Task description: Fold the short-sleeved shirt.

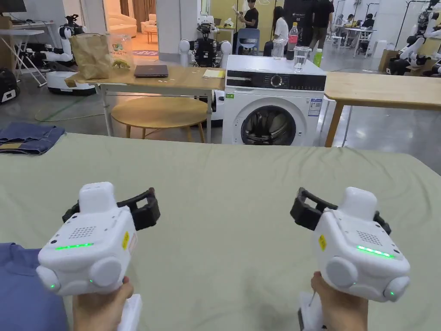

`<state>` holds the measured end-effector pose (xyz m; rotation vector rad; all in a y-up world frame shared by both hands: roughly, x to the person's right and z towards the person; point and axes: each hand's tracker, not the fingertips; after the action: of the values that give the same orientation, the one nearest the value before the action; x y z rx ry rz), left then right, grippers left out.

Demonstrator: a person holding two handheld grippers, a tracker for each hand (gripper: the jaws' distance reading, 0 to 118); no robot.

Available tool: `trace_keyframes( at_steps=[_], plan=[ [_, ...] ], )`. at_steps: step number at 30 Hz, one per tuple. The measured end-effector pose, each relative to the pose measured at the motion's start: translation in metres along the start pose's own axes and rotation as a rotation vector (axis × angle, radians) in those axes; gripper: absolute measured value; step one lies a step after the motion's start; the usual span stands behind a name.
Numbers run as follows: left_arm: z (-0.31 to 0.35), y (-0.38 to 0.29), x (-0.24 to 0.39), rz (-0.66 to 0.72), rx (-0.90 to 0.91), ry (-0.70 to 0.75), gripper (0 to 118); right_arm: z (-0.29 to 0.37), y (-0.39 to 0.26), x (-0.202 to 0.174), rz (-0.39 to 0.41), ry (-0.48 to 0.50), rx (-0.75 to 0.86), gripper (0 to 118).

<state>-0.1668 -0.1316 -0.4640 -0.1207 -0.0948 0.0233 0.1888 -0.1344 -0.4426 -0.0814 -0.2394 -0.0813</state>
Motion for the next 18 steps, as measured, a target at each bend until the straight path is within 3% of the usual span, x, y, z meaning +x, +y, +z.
trace_keyframes(
  at_steps=[5, 7, 9, 11, 14, 17, 18],
  plan=[
    [-0.006, -0.013, 0.043, -0.816, 0.024, 0.138, 110, 0.003, -0.024, -0.044, 0.960, 0.019, 0.172, 118],
    [-0.009, -0.021, 0.046, -0.998, 0.035, 0.162, 110, 0.004, -0.040, -0.049, 1.225, -0.010, 0.250, 118],
    [-0.009, -0.025, 0.045, -1.091, 0.041, 0.153, 110, 0.005, -0.049, -0.051, 1.387, -0.015, 0.300, 118],
    [-0.009, -0.027, 0.045, -1.128, 0.054, 0.160, 110, 0.005, -0.055, -0.049, 1.454, -0.015, 0.329, 118],
    [-0.007, -0.024, 0.043, -1.075, 0.054, 0.168, 110, 0.007, -0.055, -0.050, 1.407, -0.014, 0.317, 118],
    [-0.003, -0.009, 0.036, -0.784, 0.019, 0.130, 110, 0.007, -0.046, -0.053, 1.172, -0.008, 0.221, 118],
    [-0.002, -0.004, 0.032, -0.648, 0.009, 0.124, 110, 0.006, -0.040, -0.053, 1.046, 0.010, 0.163, 118]
  ],
)
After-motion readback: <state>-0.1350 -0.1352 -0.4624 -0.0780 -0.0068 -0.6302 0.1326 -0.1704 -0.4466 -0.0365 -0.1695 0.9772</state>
